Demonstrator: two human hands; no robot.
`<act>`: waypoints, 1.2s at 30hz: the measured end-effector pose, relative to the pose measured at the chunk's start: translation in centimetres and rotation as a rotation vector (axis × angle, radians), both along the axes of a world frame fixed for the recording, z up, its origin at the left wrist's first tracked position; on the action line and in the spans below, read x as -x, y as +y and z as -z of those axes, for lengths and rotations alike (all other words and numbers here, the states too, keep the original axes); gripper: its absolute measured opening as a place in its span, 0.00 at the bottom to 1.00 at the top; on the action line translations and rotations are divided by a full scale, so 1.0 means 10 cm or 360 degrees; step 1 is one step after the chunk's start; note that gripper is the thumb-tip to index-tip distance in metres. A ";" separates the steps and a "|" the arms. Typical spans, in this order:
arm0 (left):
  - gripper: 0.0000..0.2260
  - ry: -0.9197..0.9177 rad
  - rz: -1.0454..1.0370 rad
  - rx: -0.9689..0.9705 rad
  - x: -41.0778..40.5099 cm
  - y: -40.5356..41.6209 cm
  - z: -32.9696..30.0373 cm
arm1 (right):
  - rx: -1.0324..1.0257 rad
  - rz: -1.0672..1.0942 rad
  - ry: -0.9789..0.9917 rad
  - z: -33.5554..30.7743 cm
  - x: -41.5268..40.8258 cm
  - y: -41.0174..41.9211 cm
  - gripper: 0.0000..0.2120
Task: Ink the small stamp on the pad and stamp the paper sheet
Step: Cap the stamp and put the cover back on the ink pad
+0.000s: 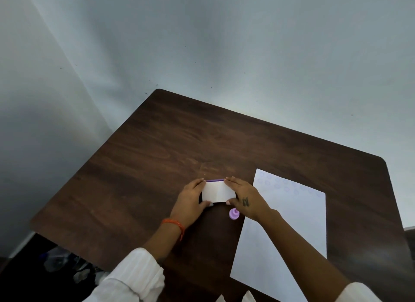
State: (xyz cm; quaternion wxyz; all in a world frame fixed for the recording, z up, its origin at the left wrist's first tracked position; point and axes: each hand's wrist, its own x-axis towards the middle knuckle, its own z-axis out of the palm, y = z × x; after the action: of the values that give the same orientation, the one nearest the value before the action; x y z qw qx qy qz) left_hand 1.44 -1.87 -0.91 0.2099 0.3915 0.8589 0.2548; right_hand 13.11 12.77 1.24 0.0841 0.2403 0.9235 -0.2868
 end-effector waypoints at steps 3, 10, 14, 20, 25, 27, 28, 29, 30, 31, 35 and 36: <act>0.31 0.0006 -0.0002 -0.0004 0.01 0.00 0.03 | 0.0000 0.0000 0.0002 0.04 0.02 0.01 0.31; 0.31 0.0014 -0.0002 -0.0010 0.04 0.02 0.05 | 0.0024 -0.0010 -0.0025 0.07 0.06 0.04 0.31; 0.31 0.0028 -0.0005 -0.0008 0.05 0.02 0.05 | 0.0027 -0.0030 -0.0036 0.05 0.08 0.06 0.31; 0.31 0.0051 0.0000 0.0025 0.09 0.04 0.03 | -0.0007 -0.0074 -0.0043 0.03 0.12 0.08 0.30; 0.31 0.0061 0.0005 0.0067 0.09 0.02 0.04 | -0.0002 -0.0110 -0.0062 0.04 0.16 0.10 0.31; 0.31 0.0061 0.0001 0.0056 0.09 0.02 0.05 | 0.0006 -0.0106 -0.0062 0.06 0.15 0.10 0.30; 0.31 0.0060 0.0002 0.0049 0.09 0.02 0.05 | 0.0010 -0.0101 -0.0061 0.07 0.15 0.10 0.30; 0.31 0.0062 0.0005 0.0044 0.10 0.02 0.05 | 0.0013 -0.0097 -0.0057 0.07 0.15 0.10 0.30; 0.31 0.0065 0.0009 0.0044 0.10 0.02 0.06 | 0.0013 -0.0095 -0.0053 0.08 0.15 0.10 0.30; 0.31 0.0069 0.0012 0.0047 0.11 0.02 0.06 | 0.0012 -0.0094 -0.0050 0.08 0.15 0.11 0.30; 0.31 0.0076 0.0010 0.0069 0.12 0.04 0.06 | 0.0000 -0.0074 -0.0042 0.08 0.16 0.12 0.31; 0.31 0.0077 0.0009 0.0074 0.12 0.05 0.06 | -0.0003 -0.0067 -0.0050 0.08 0.17 0.12 0.31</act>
State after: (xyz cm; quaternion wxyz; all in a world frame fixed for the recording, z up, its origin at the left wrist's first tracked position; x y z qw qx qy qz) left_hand 0.27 -1.41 -1.54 0.1990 0.3948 0.8684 0.2245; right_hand 11.40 13.98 0.49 0.1043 0.2253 0.9272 -0.2803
